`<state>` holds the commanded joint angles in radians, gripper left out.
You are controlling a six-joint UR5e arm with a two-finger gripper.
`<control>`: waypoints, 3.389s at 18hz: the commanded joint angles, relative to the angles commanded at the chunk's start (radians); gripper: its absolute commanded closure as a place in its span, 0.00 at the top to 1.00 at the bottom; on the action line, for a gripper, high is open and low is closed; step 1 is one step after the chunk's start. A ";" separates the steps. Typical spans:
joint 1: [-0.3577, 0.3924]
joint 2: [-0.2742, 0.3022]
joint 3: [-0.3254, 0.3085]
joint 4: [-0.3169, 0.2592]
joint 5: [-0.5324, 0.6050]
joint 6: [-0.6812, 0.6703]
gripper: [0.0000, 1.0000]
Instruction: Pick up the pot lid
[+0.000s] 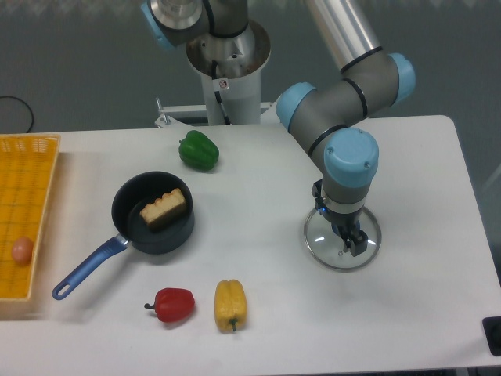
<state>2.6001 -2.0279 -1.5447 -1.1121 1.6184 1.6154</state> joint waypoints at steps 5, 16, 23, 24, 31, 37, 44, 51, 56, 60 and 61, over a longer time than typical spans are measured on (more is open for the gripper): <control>0.003 0.003 -0.006 0.014 0.000 -0.046 1.00; 0.115 -0.005 -0.044 0.048 -0.012 -0.022 1.00; 0.160 0.011 -0.092 0.051 -0.020 -0.005 1.00; 0.160 0.011 -0.097 0.049 -0.020 -0.012 1.00; 0.131 0.005 -0.101 0.051 -0.063 -0.065 1.00; 0.104 -0.025 -0.094 0.063 -0.063 -0.057 1.00; 0.094 -0.035 -0.100 0.075 -0.060 -0.063 1.00; 0.094 -0.043 -0.112 0.077 -0.055 -0.063 1.00; 0.094 -0.057 -0.112 0.092 -0.055 -0.063 1.00; 0.095 -0.063 -0.113 0.091 -0.054 -0.055 1.00; 0.097 -0.064 -0.113 0.091 -0.055 -0.055 0.99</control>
<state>2.6967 -2.0923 -1.6582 -1.0216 1.5631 1.5601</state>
